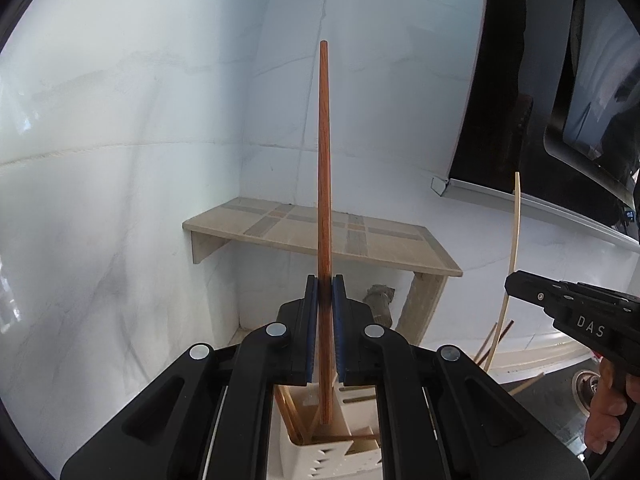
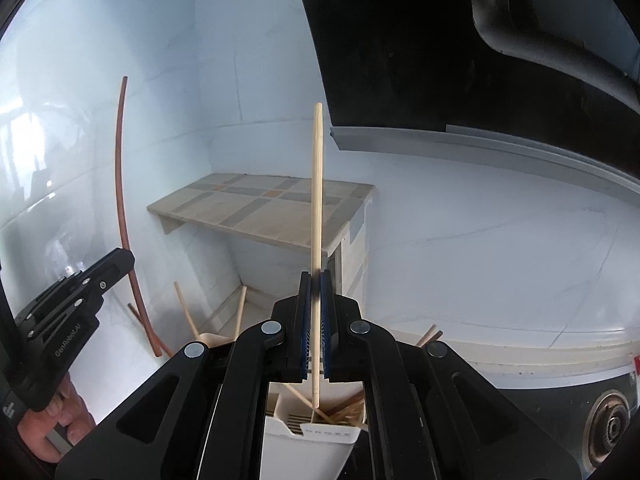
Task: Organize utensils
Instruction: 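Lower both chopsticks into the holder slots and open both tools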
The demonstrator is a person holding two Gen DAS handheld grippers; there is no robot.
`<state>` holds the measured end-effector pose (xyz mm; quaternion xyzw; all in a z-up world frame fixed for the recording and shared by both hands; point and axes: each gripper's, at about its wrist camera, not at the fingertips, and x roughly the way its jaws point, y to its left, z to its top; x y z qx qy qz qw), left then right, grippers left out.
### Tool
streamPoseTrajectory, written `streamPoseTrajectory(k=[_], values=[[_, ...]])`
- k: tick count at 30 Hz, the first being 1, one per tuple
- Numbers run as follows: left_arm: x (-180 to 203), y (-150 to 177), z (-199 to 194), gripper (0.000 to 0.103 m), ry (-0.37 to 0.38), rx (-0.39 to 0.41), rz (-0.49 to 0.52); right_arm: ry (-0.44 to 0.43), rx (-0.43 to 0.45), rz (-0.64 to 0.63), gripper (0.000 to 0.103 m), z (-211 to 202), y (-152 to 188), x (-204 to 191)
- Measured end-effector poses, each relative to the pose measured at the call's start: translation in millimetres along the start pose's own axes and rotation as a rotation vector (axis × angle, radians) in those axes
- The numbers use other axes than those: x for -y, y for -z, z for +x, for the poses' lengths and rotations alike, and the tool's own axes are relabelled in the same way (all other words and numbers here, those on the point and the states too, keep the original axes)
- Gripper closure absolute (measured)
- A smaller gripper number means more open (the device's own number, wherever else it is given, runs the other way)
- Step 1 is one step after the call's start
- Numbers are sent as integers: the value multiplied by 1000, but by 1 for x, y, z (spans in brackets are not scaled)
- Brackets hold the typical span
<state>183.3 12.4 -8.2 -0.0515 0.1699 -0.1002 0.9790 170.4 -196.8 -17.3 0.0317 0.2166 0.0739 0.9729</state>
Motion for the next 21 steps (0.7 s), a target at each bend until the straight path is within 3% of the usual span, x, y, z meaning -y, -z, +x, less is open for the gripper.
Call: streamPoseTrajectory(k=[8,21], values=[[-12,12,18,96,28,-1,-17,1,4,51,98,19,16,7],[8,42,33,96,-12,74,99,48,39,47,98,43,35,8]])
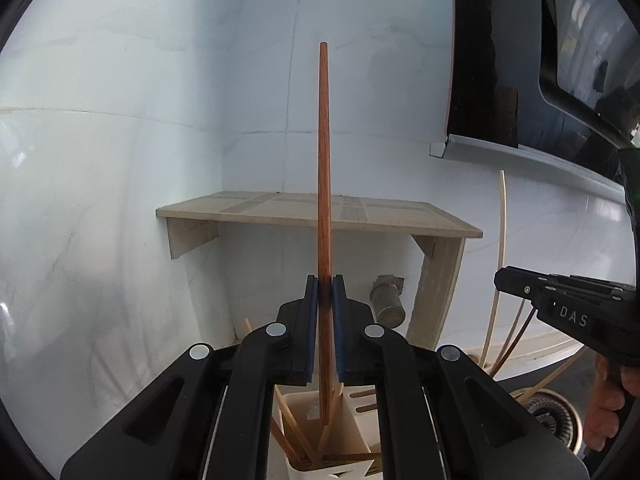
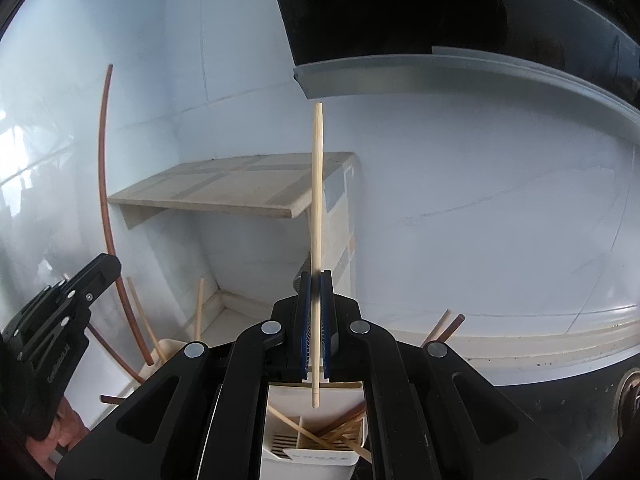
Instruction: Organize utensils
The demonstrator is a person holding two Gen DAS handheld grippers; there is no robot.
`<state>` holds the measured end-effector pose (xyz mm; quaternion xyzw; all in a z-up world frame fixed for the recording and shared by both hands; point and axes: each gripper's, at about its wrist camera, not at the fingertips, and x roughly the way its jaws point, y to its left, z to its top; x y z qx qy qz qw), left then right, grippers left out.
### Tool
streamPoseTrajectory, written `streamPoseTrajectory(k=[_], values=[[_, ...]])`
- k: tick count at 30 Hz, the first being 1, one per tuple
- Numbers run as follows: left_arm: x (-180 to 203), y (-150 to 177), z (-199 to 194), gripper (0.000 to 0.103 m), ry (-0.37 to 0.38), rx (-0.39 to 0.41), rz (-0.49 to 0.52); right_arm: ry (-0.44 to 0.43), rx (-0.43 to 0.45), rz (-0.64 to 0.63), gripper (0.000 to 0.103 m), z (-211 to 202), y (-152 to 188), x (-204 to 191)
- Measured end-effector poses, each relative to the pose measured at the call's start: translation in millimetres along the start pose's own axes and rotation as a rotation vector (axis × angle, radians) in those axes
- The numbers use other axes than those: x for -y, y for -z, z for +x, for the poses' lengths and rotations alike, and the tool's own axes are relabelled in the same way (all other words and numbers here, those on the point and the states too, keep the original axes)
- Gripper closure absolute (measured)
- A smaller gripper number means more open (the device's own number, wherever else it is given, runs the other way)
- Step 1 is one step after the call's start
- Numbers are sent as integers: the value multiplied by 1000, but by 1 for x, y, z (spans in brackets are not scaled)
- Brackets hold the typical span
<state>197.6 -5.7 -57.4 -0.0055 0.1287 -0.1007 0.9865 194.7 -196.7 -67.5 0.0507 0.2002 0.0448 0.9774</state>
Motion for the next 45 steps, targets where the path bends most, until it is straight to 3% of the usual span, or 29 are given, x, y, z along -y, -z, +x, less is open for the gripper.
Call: streamPoseTrajectory(k=[14,26,28,32,34,36,37,38,45], values=[[0,27,0,96,-41,30,0,29,12,-32,98,13,13,-5],[0,29,-8,96,-50,49,-6,15,28,-27,98,4,20,-2],[2,28,-11,93,-50,58,-3,10,26,-20,98,2,19,0],[6,24,-17,74,-53,90,3,4,17,-23,97,3,21,0],[7,22,-20,74,-51,98,5,7,17,-29,97,3,21,0],[8,20,-22,73,-50,101,6,1,14,-23,90,1,22,1],[8,19,-23,72,-50,104,6,-2,15,-17,74,-1,22,2],[9,17,-25,72,-52,109,7,-1,22,-11,69,-1,22,2],[10,8,-33,70,-58,127,12,12,53,19,68,-10,19,11]])
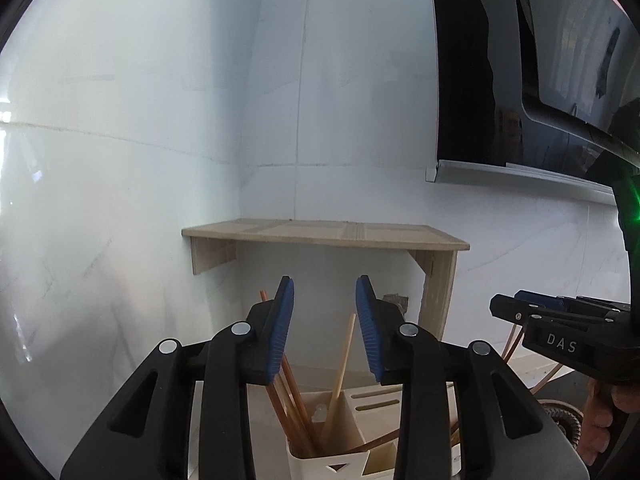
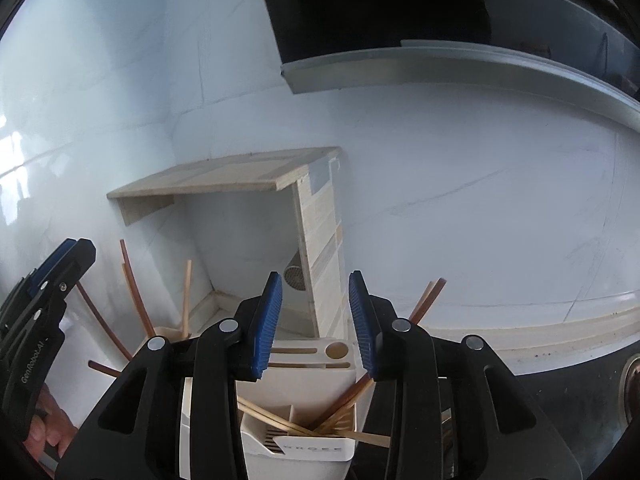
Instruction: Organize utensils
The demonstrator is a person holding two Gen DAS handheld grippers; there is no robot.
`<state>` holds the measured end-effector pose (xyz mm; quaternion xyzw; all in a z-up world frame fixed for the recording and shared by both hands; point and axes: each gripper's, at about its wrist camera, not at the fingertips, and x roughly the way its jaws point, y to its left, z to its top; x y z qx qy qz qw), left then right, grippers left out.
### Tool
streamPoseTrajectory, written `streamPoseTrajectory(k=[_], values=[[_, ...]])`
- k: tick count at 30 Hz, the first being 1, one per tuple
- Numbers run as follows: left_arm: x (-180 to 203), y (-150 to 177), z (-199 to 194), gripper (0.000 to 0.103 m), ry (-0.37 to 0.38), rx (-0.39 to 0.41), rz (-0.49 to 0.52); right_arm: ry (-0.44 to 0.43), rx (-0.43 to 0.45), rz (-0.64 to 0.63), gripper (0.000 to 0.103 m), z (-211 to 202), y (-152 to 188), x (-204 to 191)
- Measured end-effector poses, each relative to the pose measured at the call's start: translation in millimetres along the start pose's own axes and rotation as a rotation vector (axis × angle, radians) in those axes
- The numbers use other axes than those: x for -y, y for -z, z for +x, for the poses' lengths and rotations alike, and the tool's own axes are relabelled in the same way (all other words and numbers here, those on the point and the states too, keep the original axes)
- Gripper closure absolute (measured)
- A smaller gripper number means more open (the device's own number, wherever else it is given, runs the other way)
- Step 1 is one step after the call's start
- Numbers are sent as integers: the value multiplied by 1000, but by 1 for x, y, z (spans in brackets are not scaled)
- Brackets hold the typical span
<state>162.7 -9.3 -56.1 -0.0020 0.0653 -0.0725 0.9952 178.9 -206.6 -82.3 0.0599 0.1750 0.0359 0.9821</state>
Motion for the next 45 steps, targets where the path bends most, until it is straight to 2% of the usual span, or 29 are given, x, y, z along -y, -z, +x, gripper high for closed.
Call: streamPoseTrajectory(k=[5,8,10,12,14,18,21,23,27,34,45], values=[[3,-11,-4,63,-6,-2,16,2,22,18,68,-13,-6,4],[8,-20,-11,55,-9,5,53,1,29,17,68,-23,-9,4],[10,-27,-16,50,-8,8,66,0,38,28,63,-31,-11,7],[9,-35,-23,47,-19,9,71,-1,48,45,62,-40,-14,9],[7,-40,-29,39,-27,0,62,-2,57,54,61,-51,-17,12],[5,-51,-47,24,-50,-8,67,6,79,76,47,-73,-20,18],[6,-59,-61,10,-54,-28,88,8,78,84,31,-90,-23,21],[8,-62,-70,6,-58,-41,99,3,80,94,25,-101,-23,24],[13,-64,-85,6,-63,-92,136,-11,62,91,17,-120,-22,25],[15,-49,-112,6,-40,-205,157,-19,-43,47,8,-138,-7,21],[0,-21,-136,6,-55,-347,19,40,-194,-19,6,-148,31,11]])
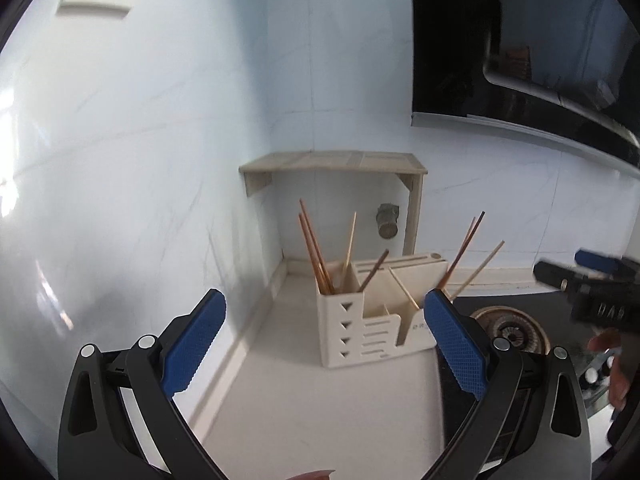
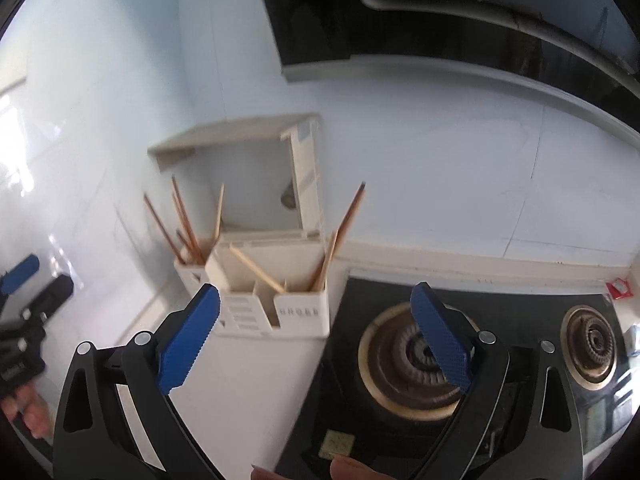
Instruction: Organize utensils
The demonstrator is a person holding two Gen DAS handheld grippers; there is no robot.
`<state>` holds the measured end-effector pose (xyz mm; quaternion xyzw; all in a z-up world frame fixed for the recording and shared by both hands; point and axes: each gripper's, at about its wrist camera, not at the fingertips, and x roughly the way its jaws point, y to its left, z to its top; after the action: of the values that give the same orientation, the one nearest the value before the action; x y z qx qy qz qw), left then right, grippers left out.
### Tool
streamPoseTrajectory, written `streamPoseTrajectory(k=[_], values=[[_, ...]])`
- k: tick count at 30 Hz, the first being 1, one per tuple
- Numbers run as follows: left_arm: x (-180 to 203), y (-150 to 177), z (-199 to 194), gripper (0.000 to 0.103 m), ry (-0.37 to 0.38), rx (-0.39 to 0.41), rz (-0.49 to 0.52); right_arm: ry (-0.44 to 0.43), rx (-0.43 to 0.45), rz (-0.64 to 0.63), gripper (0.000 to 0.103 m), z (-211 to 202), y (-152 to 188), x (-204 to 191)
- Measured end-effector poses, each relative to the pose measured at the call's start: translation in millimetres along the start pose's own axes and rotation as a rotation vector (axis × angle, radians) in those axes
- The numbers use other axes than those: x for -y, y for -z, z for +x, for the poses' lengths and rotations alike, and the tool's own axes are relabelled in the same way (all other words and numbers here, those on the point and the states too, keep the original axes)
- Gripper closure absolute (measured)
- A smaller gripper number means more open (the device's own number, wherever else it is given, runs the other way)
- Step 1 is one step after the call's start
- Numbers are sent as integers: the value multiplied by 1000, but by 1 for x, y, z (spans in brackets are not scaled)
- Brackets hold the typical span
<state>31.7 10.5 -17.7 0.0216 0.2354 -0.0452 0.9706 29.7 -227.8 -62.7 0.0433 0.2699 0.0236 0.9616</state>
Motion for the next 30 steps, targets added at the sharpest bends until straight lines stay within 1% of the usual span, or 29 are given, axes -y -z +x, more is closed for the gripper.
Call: streamPoseTrajectory(k=[2,5,9,12,15,19,24,30], values=[[-3,2,2,6,-9,-20,-28,4,4,-22,6,-4,6,-4],[-4,6,5,6,-24,-51,-40,14,17,-31,6,-9,8,-7],[-4,9,9,6,-20,-90,-63,3,-10,-21,6,-9,9,-10],[-2,12,10,6,-29,-92,-62,5,-22,-32,6,-5,9,-13],[-1,14,11,6,-18,-100,-64,-6,-31,-37,6,-3,8,-15],[0,13,14,6,-26,-104,-53,9,-19,-46,6,-3,6,-15],[-5,12,18,6,-22,-115,-74,10,-25,-40,6,0,5,-13],[-3,12,20,6,-17,-120,-66,8,-36,-40,6,4,6,-13]])
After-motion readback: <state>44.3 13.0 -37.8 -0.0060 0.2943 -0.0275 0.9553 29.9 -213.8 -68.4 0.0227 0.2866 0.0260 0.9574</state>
